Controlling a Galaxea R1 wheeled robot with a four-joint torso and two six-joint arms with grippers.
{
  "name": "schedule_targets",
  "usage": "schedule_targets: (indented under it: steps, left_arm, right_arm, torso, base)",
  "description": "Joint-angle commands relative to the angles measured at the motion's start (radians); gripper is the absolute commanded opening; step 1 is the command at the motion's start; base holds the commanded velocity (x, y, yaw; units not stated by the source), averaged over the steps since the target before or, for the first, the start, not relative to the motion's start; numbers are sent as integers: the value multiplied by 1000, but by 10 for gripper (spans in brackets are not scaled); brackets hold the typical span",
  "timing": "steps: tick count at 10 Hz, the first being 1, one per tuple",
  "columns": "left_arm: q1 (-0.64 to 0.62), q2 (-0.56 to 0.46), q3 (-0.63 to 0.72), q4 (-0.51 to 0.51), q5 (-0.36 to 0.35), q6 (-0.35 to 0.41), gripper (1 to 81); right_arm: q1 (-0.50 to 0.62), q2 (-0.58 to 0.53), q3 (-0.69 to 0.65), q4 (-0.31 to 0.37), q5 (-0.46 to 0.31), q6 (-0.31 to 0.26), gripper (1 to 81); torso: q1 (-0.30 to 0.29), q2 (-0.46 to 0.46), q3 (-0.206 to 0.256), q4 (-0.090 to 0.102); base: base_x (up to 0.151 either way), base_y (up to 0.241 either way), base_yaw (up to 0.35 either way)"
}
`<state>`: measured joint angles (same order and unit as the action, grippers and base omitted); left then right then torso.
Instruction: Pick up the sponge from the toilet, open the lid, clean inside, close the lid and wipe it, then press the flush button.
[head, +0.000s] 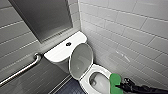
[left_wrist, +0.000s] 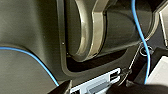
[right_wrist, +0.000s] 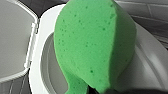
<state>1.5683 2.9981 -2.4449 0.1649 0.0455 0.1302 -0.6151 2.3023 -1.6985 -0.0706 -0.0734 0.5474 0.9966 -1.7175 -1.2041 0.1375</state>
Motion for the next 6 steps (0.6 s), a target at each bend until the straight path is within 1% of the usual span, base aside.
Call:
schedule_targets:
  steps: [1,4,5,6]
  left_arm:
    - [34,1,10,8,88,5,811]
    - [32,1,10,15,86,5,811]
    - [32,1,10,15,86,5,811]
    - [29,1,9,13,86,5,811]
  right_arm:
    - [19,-128,146,25,26,5,10]
    - [-30,-165,225,15,35,3,10]
    - [-21,-156,225,9,29,2,10]
    - [23,-130,206,6,15,3,10]
  torso:
    - [0,0,0,0]
    - [0,0,0,0]
    - [0,0,0,0]
    - [0,0,0,0]
  base:
    - [0,0,0]
    - [0,0,0]
    - [0,0,0]
    - [0,0,0]
